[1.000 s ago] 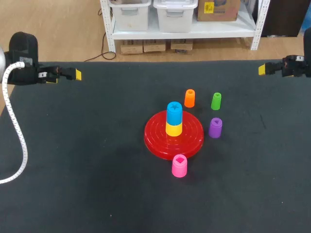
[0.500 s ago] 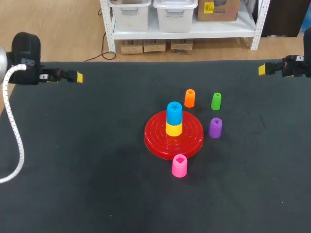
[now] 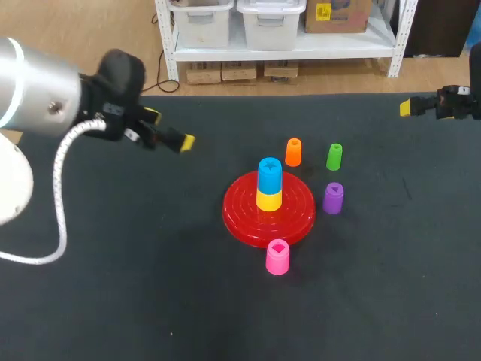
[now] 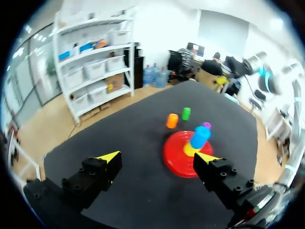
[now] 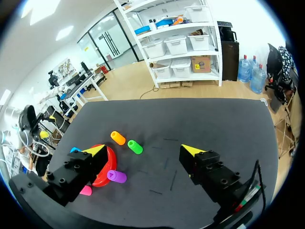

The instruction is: Pick up and stack the cylinders on the red base in this order: pink,purple,orange,green

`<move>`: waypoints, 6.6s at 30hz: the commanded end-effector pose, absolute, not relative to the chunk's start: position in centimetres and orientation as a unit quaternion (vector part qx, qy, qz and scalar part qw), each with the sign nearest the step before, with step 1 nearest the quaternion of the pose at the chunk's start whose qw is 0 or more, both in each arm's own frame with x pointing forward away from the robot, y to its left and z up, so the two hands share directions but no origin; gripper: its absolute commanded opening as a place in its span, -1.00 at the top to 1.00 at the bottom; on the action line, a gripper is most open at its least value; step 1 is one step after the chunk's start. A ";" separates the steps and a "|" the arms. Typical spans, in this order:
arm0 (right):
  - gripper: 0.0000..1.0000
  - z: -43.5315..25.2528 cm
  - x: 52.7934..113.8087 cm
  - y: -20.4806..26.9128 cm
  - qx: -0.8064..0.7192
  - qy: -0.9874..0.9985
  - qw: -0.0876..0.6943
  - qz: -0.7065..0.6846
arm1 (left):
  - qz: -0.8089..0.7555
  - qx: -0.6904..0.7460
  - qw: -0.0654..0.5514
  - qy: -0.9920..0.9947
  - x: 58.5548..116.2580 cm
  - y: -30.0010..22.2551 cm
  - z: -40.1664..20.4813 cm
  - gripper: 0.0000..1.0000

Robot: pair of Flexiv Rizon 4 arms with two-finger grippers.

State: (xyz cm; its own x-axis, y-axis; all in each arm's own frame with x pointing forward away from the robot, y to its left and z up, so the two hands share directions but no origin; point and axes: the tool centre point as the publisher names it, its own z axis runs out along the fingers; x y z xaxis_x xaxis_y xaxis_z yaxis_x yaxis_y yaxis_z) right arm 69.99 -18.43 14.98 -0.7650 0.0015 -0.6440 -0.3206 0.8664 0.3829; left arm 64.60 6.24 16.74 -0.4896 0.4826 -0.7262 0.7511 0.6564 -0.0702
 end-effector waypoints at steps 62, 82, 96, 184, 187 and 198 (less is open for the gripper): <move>-1.00 15.0 70.0 -18.5 -0.088 0.908 0.331 0.243 | -0.209 0.631 0.273 0.695 63.9 9.1 12.2 -1.00; -1.00 15.0 70.0 -18.5 -0.088 0.908 0.331 0.243 | -0.209 0.631 0.273 0.695 63.9 9.1 12.2 -1.00; -1.00 15.3 69.7 -16.6 -0.130 0.915 0.309 0.223 | -0.209 0.631 0.273 0.695 63.9 9.1 12.2 -1.00; -1.00 3.9 51.6 6.0 -0.664 0.747 -0.026 -0.016 | -0.209 0.631 0.273 0.695 63.9 9.1 12.2 -1.00; -1.00 3.4 51.2 5.9 -0.664 0.747 -0.024 -0.017 | -0.209 0.631 0.273 0.695 63.9 9.1 12.2 -1.00; -1.00 2.9 51.3 5.4 -0.652 0.758 -0.018 -0.012 | -0.209 0.631 0.273 0.695 63.9 9.1 12.2 -1.00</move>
